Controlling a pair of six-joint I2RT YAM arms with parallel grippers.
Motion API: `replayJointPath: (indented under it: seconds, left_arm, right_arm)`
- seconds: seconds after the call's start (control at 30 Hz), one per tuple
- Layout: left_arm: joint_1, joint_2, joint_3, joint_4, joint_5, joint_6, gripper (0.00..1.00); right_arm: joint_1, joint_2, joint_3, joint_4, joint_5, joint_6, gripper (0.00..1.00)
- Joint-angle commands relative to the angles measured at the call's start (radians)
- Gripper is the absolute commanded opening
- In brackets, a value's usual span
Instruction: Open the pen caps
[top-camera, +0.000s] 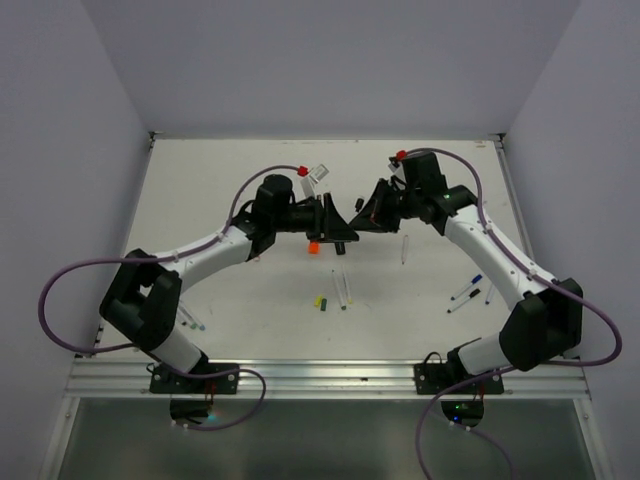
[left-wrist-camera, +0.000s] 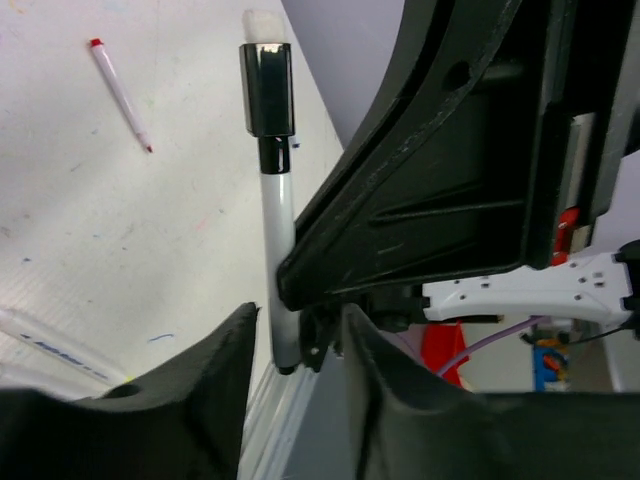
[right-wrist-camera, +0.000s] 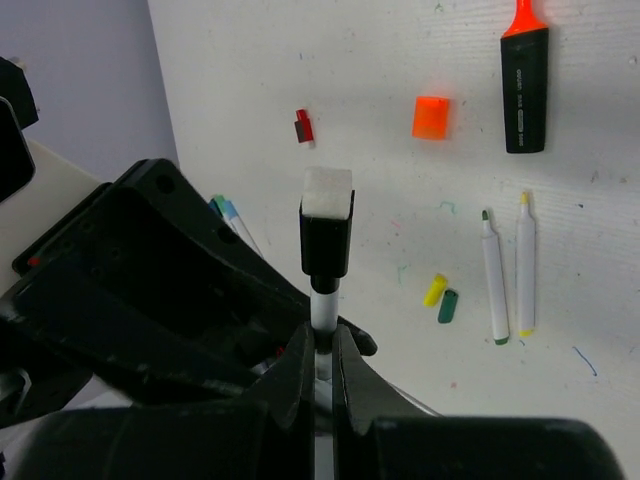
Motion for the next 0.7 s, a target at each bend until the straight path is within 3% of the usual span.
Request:
replayJointPath:
  seconds: [0.0,0.03,0.13,0.23,0.37,0.43,0.67]
  left_arm:
    - [-0.003,-0.076,-0.015,0.091,0.044,-0.005,0.47]
    - [-0.003,-0.086,-0.019,0.080,0.041,0.006,0.63]
    - [0.015,-0.122,-0.027,0.008,0.017,0.077,0.76]
    - [0.089,-0.170,-0.083,-0.036,-0.005,0.074,0.76]
    - [0.224,-0.179,-0.111,0.073,0.049,-0.003,0.68]
    - [0.226,-0.144,-0.076,0.060,0.066,0.002,0.62]
    - [0.212,-0.084,-0.032,0.178,0.109,-0.074,0.64]
  right_arm:
    - [0.003,0.005,0.036,0.006,0.027,-0.048,0.00]
    - [0.003,0.001,0.032,0.001,0.029,-0.056,0.00]
    - [0.003,-0.018,0.007,-0.016,-0.002,-0.094,0.00]
    - [0.003,-0.038,-0.016,0.006,-0.083,-0.139,0.00]
    - [0.003,-0.058,-0.062,0.078,-0.244,-0.168,0.00]
    - [0.005,-0.062,-0.074,0.104,-0.298,-0.173,0.00]
    - [0.034,-0.024,-0.043,0.142,-0.421,-0.171,0.00]
